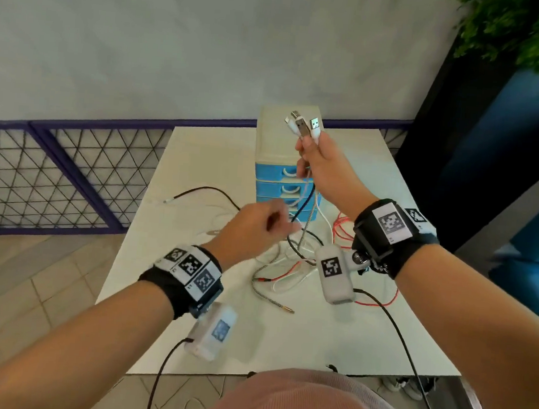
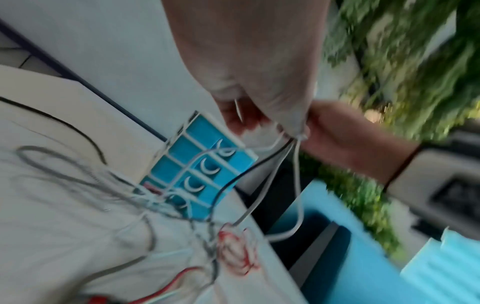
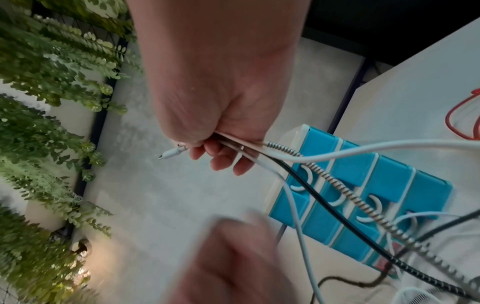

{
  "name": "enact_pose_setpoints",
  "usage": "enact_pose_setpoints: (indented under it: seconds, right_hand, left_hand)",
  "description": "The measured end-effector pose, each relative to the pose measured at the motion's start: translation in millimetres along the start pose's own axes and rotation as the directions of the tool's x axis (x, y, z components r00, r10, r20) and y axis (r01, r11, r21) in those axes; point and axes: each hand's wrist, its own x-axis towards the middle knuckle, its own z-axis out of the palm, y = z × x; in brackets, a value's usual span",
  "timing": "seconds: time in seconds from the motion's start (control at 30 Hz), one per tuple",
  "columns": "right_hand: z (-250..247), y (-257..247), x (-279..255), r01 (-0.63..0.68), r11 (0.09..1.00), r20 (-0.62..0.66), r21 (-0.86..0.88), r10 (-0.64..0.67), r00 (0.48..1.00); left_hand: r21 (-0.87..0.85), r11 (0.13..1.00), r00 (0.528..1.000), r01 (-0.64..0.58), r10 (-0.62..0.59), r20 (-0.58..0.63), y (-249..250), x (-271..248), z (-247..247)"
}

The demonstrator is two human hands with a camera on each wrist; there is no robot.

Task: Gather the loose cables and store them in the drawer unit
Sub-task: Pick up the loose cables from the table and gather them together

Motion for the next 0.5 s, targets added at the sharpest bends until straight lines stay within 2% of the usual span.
enact_pose_setpoints:
  seconds: [0.03,0.1,0.13,0.2,0.27,0.3,0.43,0.5]
  right_hand:
    - [-4.5,-2.9,1.9,-0.007,1.000,-0.004,0.028,0.007,1.000]
    - [-11.6,-8.6,3.8,-0.012,0.998,0.001,0.064,0.012,1.000]
    - [-13.9,-10.0,3.7,-0.016,0.997,0.004,0.069,0.016,1.000]
    - [-17.2,-8.6,1.8,-0.029,0.996,-0.001,0.079,0.029,1.000]
    - [-20.3,-3.0,-1.8,-0.047,0.996,-0.010,0.074,0.048,0.999]
    - [-22.3,0.4,-4.2,-0.058,0.996,-0.009,0.072,0.059,0.998]
    - [-31.9,13.0,-11.5,-0.085,0.996,-0.014,0.023,0.085,0.996]
    - [-34.7,18.2,-12.5,-0.095,0.995,-0.018,0.017,0.095,0.995]
  left_hand:
    - [0.104,0.994,0.983,-0.012,-0.007,0.183,-10.4,-5.6,8.6]
    - [0.323,0.945,0.873,-0.046,-0.119,0.473,-33.4,-14.0,25.8]
    - [0.403,0.914,0.808,-0.047,-0.203,0.554,-46.7,-17.6,33.5]
    - [0.509,0.860,0.696,-0.039,-0.342,0.631,-68.2,-25.4,45.8]
    - [0.575,0.816,0.633,-0.057,-0.416,0.653,-82.2,-32.8,55.2]
    - [0.591,0.804,0.628,-0.057,-0.431,0.647,-86.0,-34.5,57.9]
    - [0.542,0.840,0.685,-0.014,-0.386,0.617,-80.4,-29.2,56.6]
    - [0.499,0.867,0.750,-0.005,-0.326,0.575,-73.0,-20.4,45.5]
